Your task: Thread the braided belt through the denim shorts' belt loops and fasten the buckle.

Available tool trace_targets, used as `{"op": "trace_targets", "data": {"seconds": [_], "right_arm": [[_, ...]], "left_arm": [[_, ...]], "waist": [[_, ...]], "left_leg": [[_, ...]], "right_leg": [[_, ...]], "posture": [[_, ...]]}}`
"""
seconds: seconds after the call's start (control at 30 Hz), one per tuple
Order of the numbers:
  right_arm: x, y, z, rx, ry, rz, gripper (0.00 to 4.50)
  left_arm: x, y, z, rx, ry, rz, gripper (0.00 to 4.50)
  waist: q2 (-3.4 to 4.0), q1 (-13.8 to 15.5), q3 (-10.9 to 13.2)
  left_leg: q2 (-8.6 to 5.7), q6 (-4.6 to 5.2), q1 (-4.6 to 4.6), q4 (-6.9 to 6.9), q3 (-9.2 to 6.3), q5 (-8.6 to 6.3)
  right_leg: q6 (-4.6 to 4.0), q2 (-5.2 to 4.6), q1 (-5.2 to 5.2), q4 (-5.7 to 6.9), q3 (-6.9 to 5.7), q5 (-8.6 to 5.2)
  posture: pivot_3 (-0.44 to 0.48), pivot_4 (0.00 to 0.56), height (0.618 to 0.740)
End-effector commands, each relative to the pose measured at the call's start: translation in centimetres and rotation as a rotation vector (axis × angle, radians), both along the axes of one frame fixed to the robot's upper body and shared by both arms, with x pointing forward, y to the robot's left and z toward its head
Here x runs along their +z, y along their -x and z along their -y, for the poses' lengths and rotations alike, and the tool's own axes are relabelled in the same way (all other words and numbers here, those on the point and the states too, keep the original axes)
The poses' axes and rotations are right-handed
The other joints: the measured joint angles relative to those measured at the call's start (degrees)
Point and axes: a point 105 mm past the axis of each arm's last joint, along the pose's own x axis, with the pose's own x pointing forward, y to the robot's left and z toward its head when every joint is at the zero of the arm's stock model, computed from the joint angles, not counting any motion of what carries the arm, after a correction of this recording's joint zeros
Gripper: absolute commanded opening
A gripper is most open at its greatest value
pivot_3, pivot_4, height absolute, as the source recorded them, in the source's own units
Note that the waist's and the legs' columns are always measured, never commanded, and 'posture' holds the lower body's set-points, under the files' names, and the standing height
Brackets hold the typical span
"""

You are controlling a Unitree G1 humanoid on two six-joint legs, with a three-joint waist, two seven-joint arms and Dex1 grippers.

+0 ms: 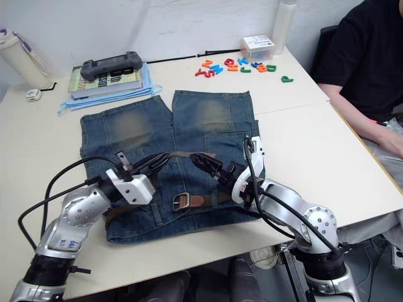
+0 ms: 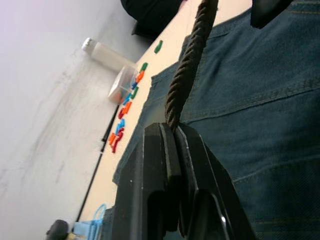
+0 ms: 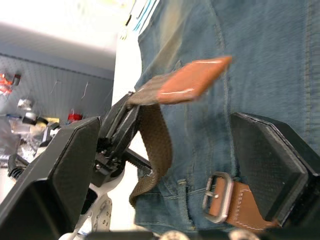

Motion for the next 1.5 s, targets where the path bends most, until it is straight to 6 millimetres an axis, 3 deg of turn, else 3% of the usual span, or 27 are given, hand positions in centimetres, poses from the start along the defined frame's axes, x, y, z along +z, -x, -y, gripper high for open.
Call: {"op": "trace_targets", "data": {"seconds": [0.03,0.2,0.37,0.6,0.77,1.17,1.3,1.5], "right_arm": [[1.1,-0.3,0.6,-0.010,-0.018,0.034,4.50],[0.8,-0.5,1.3,-0.030,-0.006,0.020,4.50],[0.1,0.0,1.8,-0.043,0.000,0.006,4.50],[1.6,-0.1,-0.8,0.024,-0.044,0.034,4.50],[1.6,-0.8,-1.6,0.025,-0.059,0.028,4.50],[1.9,-2.6,-1.4,-0.036,-0.097,0.049,4.50],[2.3,-2.7,-1.2,-0.046,-0.104,0.076,3.20],[2.5,-2.5,-1.3,-0.040,-0.100,0.091,0.21]], "left_arm": [[0.3,-0.1,0.3,0.007,0.014,0.012,0.05],[0.5,-0.1,0.3,0.032,0.039,0.012,0.05],[0.3,-0.1,-1.0,0.111,0.046,0.020,0.05],[0.2,0.4,0.4,0.076,0.032,0.043,0.05],[0.6,0.5,0.5,0.080,0.048,0.055,0.05],[0.4,2.0,0.9,0.006,0.013,0.116,0.05],[0.2,1.9,0.5,0.015,-0.013,0.121,0.00],[0.0,1.4,0.3,0.033,-0.031,0.107,0.00]], "waist": [[0.00,-0.18,0.00],[0.00,0.07,0.00],[0.00,0.14,0.00],[0.02,-0.03,-0.01],[0.01,0.19,-0.01],[0.02,-0.01,-0.02],[0.02,0.02,-0.02],[0.03,0.00,-0.02]], "left_leg": [[0.02,0.00,0.00,0.00,0.02,0.00],[0.01,0.00,-0.03,0.03,0.03,0.00],[0.00,0.03,-0.05,0.06,0.03,-0.02],[0.01,0.03,0.00,0.09,0.13,-0.02],[-0.02,0.04,-0.01,0.10,0.11,-0.03],[-0.03,0.05,-0.02,0.12,0.14,-0.03],[-0.04,0.05,-0.02,0.13,0.15,-0.03],[-0.04,0.05,-0.02,0.14,0.15,-0.03]], "right_leg": [[0.00,0.02,-0.02,0.00,0.02,0.00],[0.00,0.00,-0.04,0.03,0.03,0.00],[0.02,-0.01,-0.03,0.02,0.05,0.01],[0.04,0.01,-0.05,0.12,0.14,0.03],[0.04,-0.01,-0.04,0.13,0.13,0.03],[0.04,0.00,-0.07,0.17,0.14,0.03],[0.04,0.00,-0.08,0.20,0.15,0.03],[0.04,0.00,-0.08,0.39,0.15,0.03]], "posture": [[0.000,0.150,0.730],[0.000,0.150,0.730],[0.000,0.150,0.730],[0.000,0.150,0.730],[0.000,0.150,0.730],[0.000,0.150,0.730],[0.000,0.150,0.730],[0.000,0.150,0.730]]}}
